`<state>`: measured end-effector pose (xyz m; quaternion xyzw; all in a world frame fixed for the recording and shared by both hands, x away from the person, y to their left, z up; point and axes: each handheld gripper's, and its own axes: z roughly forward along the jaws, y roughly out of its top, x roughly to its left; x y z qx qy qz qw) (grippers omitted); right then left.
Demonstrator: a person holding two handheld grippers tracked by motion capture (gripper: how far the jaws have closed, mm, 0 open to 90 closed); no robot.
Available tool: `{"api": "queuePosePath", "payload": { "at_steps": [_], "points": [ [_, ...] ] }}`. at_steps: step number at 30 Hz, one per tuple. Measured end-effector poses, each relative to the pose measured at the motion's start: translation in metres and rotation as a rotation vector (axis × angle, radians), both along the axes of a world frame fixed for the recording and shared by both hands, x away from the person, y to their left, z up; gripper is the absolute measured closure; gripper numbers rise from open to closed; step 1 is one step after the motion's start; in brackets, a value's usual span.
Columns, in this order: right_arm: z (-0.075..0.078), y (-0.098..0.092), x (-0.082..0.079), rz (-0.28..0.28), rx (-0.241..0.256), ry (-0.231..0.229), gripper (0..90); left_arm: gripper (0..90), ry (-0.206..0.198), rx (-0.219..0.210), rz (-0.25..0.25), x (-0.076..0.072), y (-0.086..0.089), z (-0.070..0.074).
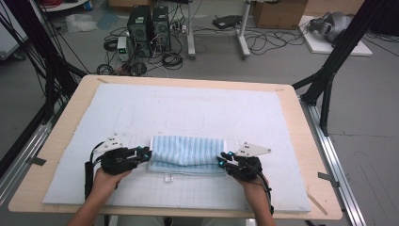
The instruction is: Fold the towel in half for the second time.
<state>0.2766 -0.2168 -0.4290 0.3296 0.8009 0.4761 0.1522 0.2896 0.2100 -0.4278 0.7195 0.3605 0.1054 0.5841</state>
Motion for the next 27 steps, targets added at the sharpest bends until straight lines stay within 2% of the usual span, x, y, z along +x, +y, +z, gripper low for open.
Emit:
{"api": "queuePosePath", "payload": {
  "at_steps": [2,4,6,8,10,12,15,17,20,22,27],
  "points": [
    [0.005,-0.005,-0.003,-0.012,0.022,-0.015,66.5,63.8,-0.022,-0.011,0.013,0.000,0.001,0.005],
    [0.010,-0.012,-0.004,-0.032,0.062,-0.034,65.3,63.4,-0.021,-0.007,0.006,0.001,-0.002,0.006],
    [0.013,-0.015,-0.004,-0.048,0.093,-0.045,64.0,63.1,-0.003,0.010,-0.008,0.004,-0.007,0.003],
    [0.014,-0.012,-0.001,-0.064,0.099,-0.040,63.3,63.0,0.019,0.040,-0.018,0.007,-0.015,-0.001],
    [0.012,-0.003,0.004,-0.068,0.074,-0.027,62.1,63.2,0.043,0.087,-0.028,0.012,-0.023,-0.004],
    [0.008,0.009,0.009,-0.047,0.035,-0.010,61.3,64.3,0.083,0.117,-0.032,0.015,-0.029,-0.008],
    [0.001,0.026,0.014,-0.015,-0.048,0.020,61.3,66.1,0.123,0.166,-0.030,0.015,-0.034,-0.013],
    [-0.004,0.031,0.017,-0.005,-0.082,0.041,61.7,67.6,0.143,0.201,-0.033,0.014,-0.036,-0.017],
    [-0.009,0.034,0.018,-0.004,-0.152,0.067,62.0,70.4,0.165,0.215,-0.034,0.011,-0.036,-0.021],
    [-0.012,0.034,0.016,0.005,-0.182,0.066,62.1,71.7,0.176,0.221,-0.037,0.008,-0.037,-0.022],
    [-0.013,0.028,0.011,0.016,-0.217,0.057,61.8,73.6,0.155,0.256,-0.041,-0.004,-0.038,-0.023]
  ]
}}
